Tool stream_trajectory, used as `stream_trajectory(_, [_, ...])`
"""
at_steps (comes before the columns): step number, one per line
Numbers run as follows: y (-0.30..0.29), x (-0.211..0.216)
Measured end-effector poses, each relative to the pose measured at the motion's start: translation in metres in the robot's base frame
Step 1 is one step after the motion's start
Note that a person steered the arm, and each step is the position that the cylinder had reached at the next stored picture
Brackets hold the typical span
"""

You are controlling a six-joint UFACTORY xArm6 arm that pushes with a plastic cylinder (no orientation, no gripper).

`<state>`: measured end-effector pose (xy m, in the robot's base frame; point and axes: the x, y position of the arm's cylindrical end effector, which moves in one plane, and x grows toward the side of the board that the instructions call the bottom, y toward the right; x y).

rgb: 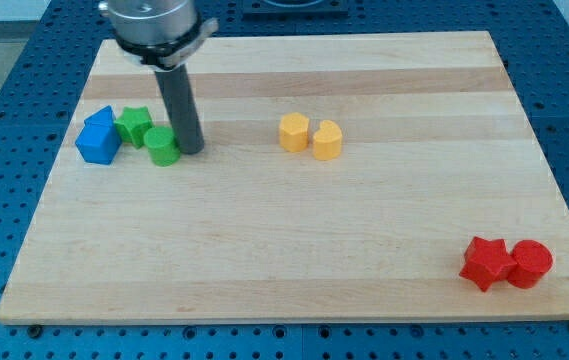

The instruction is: Place the red star diagonally to the bottom right of yellow hexagon

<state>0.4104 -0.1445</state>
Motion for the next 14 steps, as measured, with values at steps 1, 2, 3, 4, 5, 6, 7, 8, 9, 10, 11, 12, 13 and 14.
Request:
stream_trajectory(1, [-0.028, 0.000])
stream_trajectory(2, [-0.029, 0.000])
stream_trajectory(3, [-0.003, -0.021])
stream_trajectory(4, [0.039, -0.063])
stream_trajectory(5, [0.084, -0.068])
stream_trajectory(6, [0.149, -0.076])
stream_trajectory(7, [0.188, -0.081])
stream_trajectory(8, [0.248, -0.086])
stream_trajectory(9, [0.339, -0.085])
stream_trajectory(10, [0.424, -0.060])
stream_trajectory(11, [0.478, -0.007])
stream_trajectory(12, [0.490, 0.014])
stream_trajectory(13, [0.490, 0.045])
stream_trajectory(14, [0.489, 0.096])
